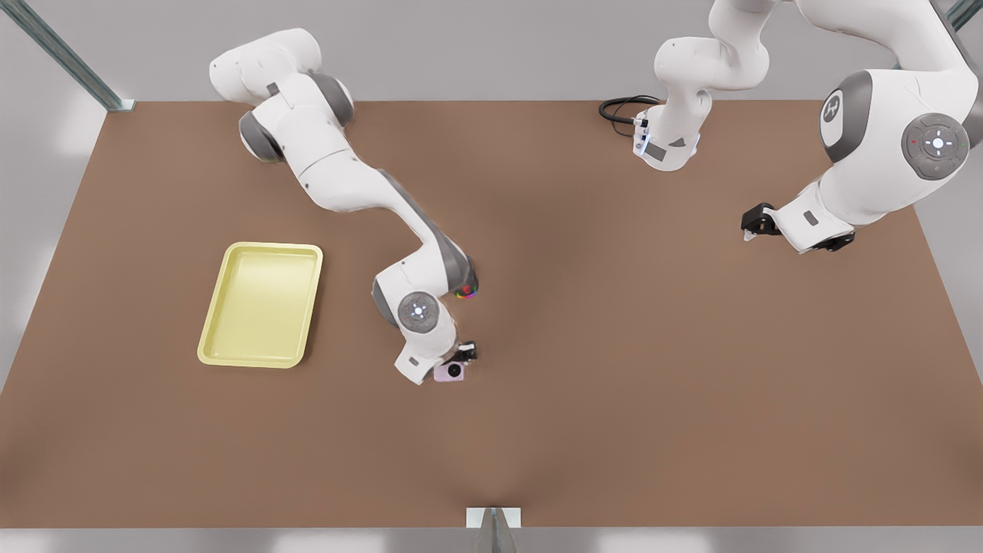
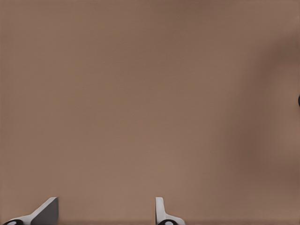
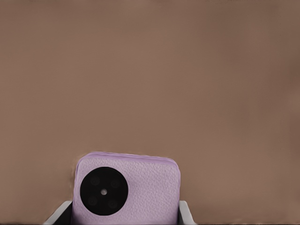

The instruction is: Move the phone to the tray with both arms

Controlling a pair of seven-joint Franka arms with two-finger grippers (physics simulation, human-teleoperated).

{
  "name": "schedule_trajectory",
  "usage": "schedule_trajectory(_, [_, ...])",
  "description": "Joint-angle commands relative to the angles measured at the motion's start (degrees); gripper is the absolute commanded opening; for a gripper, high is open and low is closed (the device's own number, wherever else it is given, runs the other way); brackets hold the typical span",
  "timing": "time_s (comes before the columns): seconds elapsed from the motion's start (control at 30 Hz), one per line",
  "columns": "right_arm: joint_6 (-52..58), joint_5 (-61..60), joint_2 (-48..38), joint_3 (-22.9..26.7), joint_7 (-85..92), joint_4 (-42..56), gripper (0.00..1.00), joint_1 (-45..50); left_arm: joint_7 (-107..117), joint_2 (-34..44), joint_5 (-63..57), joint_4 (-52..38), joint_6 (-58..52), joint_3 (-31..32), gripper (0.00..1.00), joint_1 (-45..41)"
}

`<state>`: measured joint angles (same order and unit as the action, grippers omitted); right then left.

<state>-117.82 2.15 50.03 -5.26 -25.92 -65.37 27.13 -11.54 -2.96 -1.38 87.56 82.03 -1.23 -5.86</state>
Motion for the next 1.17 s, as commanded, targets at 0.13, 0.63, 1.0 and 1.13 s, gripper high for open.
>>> schedule_trajectory(0.13, [-8.3, 0.22, -20.67, -0.01, 27.23, -31.13, 0.82, -14.91, -0.32, -0.47, -0.03, 0.06, -0.03, 0.0, 1.0, 0.06])
schedule_trajectory(0.63, [-7.52, -4.35, -32.63, -0.19, 53.69, -53.64, 1.0, -34.78, -0.15, -0.74, -0.03, 0.06, -0.03, 0.0, 1.0, 0.06])
schedule_trajectory(1.0, [29.93, 1.37, -46.6, -3.27, 21.79, -24.99, 1.0, -30.38, 0.64, -1.97, -2.67, -1.43, -1.35, 0.44, 1.0, 0.06])
schedule_trajectory(1.13, [35.46, 1.37, -35.88, -0.81, 22.4, -11.45, 1.0, -30.82, 0.64, -2.05, -2.75, -1.43, -1.53, 0.44, 1.0, 0.06])
